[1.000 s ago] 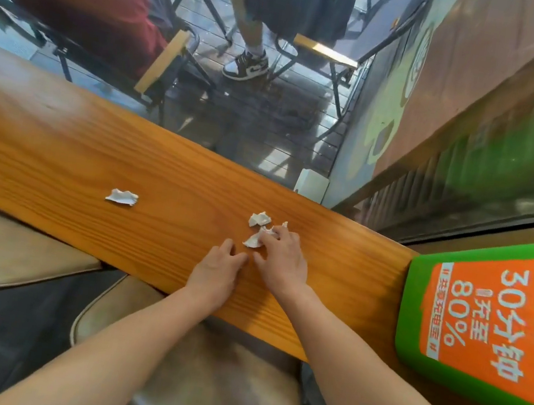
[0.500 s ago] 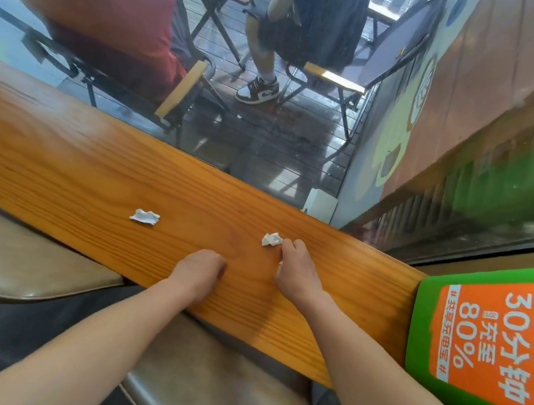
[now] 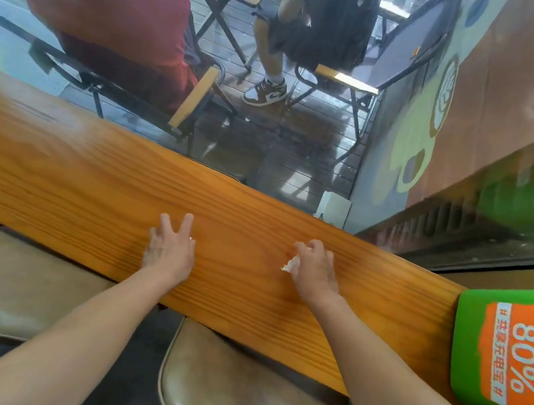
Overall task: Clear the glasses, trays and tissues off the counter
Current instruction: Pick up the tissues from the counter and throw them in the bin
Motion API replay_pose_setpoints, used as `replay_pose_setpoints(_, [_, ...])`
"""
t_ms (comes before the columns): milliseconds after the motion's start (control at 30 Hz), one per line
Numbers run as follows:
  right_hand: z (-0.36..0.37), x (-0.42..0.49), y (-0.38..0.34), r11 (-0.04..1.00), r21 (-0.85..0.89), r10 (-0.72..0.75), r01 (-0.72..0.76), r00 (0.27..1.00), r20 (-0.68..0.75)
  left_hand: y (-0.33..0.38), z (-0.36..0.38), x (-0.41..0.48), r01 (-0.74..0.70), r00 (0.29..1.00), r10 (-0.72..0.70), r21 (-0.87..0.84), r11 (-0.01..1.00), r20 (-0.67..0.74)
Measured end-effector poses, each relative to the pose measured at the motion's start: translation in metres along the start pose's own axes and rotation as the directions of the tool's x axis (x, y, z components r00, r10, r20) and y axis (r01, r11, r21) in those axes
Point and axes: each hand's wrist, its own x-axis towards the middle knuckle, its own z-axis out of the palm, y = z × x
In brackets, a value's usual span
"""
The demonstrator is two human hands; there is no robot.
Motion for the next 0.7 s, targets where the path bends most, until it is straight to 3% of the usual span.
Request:
replay_pose_setpoints(33, [0.001,-0.005,0.001,1.000,-0.016,-0.025,0.025,1.000,0.011,-0.002,0.000,-0.001,0.017,1.000,-0.017,-0.008,1.000,0.015])
replay_pose_setpoints(100, [0.039,0.000,-0.045,0.992,-0.012,0.126,-0.126,0.992,-0.005,-0.049,0.008,0.048,-0.040,0.988,0.042,-0.017,0.999,0.147])
replay_pose_setpoints(200, [0.048,-0.018,-0.038,0.989,0.004,0.145,-0.145,0.989,-0.040,-0.048,0.014,0.039,-0.100,0.973,0.093,0.023,0.995,0.211])
replay_pose_setpoints(333, [0.057,-0.026,-0.048,0.982,-0.011,0.188,-0.188,0.977,0.106,-0.049,0.013,0.038,-0.233,0.917,0.201,0.053,0.971,0.345])
replay_pose_setpoints(500, [0.042,-0.048,-0.059,0.951,0.063,0.286,-0.304,0.936,0.208,-0.032,-0.009,0.036,-0.423,0.797,0.365,0.012,0.906,0.480])
replay_pose_setpoints(600, [0.017,-0.069,-0.057,0.934,0.115,0.302,-0.339,0.918,0.257,-0.003,-0.028,0.024,-0.498,0.751,0.425,0.010,0.867,0.506])
replay_pose_setpoints(700, [-0.011,-0.099,-0.044,0.913,0.159,0.343,-0.376,0.918,0.200,0.040,-0.050,-0.002,-0.552,0.736,0.497,-0.017,0.834,0.459])
